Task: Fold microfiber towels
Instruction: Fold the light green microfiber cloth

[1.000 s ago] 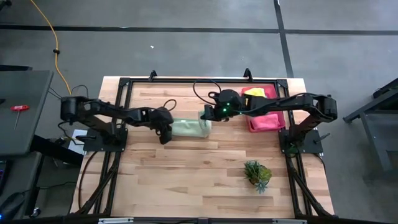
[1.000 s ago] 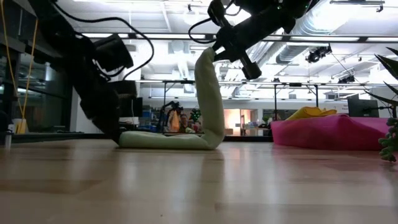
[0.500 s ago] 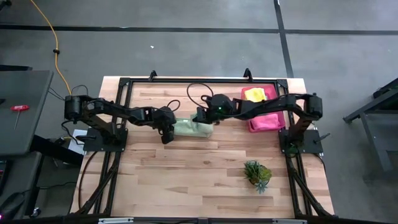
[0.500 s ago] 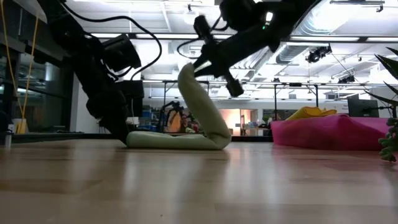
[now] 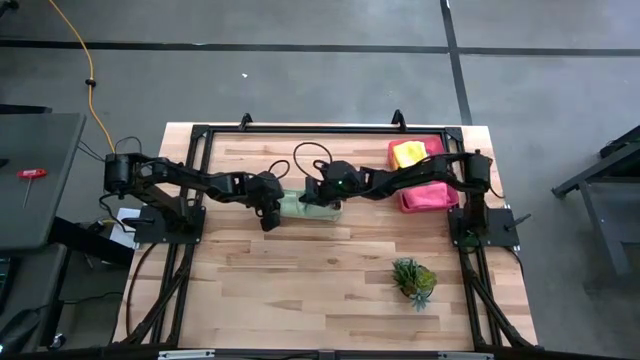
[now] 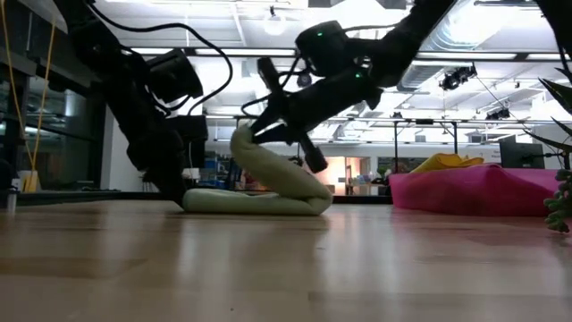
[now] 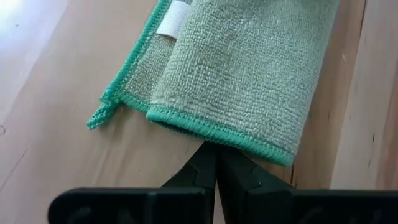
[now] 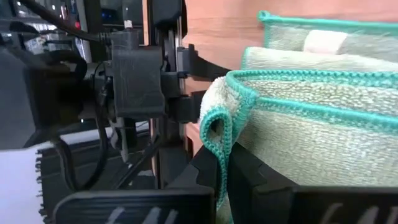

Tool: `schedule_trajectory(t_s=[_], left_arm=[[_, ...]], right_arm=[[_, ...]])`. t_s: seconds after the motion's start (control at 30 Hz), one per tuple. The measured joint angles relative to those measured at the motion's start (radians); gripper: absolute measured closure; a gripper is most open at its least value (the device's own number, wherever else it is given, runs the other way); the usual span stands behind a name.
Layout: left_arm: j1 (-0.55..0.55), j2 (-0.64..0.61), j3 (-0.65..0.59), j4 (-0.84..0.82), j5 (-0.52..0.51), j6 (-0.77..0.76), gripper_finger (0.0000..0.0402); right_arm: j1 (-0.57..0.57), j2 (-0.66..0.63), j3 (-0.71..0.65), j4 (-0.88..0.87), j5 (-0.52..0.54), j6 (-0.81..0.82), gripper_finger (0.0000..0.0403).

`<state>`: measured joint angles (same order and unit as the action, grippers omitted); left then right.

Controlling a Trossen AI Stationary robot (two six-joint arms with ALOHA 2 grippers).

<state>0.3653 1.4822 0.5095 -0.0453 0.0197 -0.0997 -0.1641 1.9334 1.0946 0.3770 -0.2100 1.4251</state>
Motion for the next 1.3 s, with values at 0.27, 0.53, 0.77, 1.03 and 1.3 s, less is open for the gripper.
schedule_trajectory(t_s=[0.27,0.53,0.77,1.03,1.3], left_arm=[[0.000,0.001,0.000,0.027,-0.009,-0.024,0.0401],[0.001,0.001,0.000,0.028,-0.010,-0.031,0.0401],[0.001,0.001,0.000,0.053,-0.016,-0.031,0.0401],[0.001,0.000,0.000,0.052,-0.035,-0.029,0.0401],[0.016,-0.020,0.001,0.023,-0.033,-0.031,0.0401]], right_arm=[[0.001,0.104,0.122,-0.021,0.044,0.008,0.0403],[0.001,0.122,0.141,-0.106,0.131,0.009,0.0403],[0.001,0.122,0.141,-0.097,0.104,-0.001,0.0377],[-0.006,0.122,0.141,0.038,0.062,-0.004,0.0236],[-0.065,0.040,0.141,-0.129,-0.021,-0.213,0.0177]])
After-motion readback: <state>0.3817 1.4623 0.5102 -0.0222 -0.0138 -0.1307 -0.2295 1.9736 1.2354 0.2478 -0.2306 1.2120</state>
